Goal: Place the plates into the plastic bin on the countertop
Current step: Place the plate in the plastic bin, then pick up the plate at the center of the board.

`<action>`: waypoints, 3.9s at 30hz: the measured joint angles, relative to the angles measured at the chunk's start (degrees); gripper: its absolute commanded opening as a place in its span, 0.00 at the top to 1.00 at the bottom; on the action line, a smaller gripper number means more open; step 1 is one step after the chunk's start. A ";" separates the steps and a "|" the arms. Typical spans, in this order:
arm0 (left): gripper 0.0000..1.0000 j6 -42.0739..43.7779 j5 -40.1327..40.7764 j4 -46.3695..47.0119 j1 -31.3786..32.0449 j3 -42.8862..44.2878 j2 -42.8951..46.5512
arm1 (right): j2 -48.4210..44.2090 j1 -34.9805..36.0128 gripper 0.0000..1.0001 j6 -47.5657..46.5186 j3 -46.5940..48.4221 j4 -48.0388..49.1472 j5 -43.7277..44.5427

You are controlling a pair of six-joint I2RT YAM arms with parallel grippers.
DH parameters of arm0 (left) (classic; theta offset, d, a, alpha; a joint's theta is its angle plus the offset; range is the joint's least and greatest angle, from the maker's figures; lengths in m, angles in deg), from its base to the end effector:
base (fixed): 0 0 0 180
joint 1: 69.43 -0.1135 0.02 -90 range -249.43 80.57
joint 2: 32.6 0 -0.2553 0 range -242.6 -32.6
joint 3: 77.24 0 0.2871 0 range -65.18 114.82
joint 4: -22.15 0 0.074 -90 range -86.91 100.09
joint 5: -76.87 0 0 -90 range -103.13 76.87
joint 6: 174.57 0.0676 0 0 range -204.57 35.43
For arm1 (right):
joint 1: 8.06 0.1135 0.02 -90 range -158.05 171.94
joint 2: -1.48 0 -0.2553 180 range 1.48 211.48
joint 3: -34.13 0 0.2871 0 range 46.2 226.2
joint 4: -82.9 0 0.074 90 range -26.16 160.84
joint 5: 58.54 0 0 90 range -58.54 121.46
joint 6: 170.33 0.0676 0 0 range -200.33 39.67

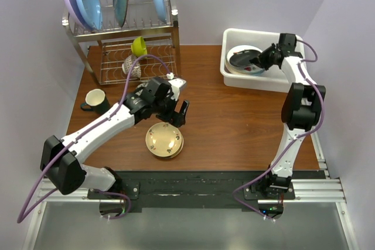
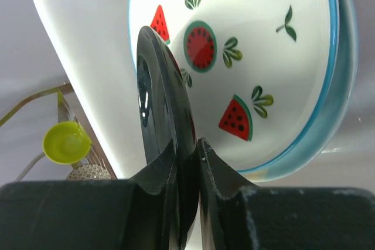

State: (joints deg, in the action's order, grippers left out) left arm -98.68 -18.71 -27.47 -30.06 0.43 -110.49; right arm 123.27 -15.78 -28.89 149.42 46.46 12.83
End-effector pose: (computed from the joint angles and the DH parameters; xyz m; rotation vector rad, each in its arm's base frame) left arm 0.2623 -0.2237 0.2540 0.5920 2.4376 -0.5217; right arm 0.5388 -0.0512 0.2040 1.0311 2.1622 0.7511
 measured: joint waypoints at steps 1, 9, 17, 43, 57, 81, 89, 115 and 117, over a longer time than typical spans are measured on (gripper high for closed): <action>0.00 0.00 -0.04 0.11 0.00 -0.11 -0.07 | 0.35 -0.07 0.80 -0.02 0.52 -0.07 0.09; 0.00 -0.22 -0.68 0.20 0.00 -0.96 -0.11 | 2.84 -0.46 0.69 0.85 1.46 -0.09 1.18; 0.00 -0.28 -1.57 0.28 0.00 -1.51 -0.11 | 4.28 -0.48 0.44 2.08 1.86 -0.04 1.18; 0.00 -1.79 -3.26 1.77 0.00 -4.61 0.92 | -9.44 -0.48 0.09 0.39 -1.88 1.73 2.86; 0.00 -1.81 -3.21 2.58 0.00 -5.51 2.67 | -21.97 0.46 0.09 -0.66 -13.44 2.93 1.27; 0.00 -3.30 -10.25 4.96 -12.28 -11.10 5.92 | -33.70 22.51 0.10 -9.53 -23.93 -3.39 5.97; 0.00 -3.37 -15.37 5.73 -19.21 -14.36 5.73 | -37.22 31.95 0.14 -10.38 -30.03 -4.79 9.14; 0.33 -2.84 -21.46 5.35 -30.36 -22.16 2.19 | -37.77 51.12 0.22 -1.55 -48.33 2.67 13.42; 0.38 -2.84 -21.84 5.35 -30.36 -22.62 0.98 | -37.88 51.49 0.22 -1.03 -48.89 2.99 13.51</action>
State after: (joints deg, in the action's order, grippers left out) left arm -101.52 -40.55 -22.12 -60.42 -22.20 -109.50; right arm 85.40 35.71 -29.92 100.52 49.45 26.33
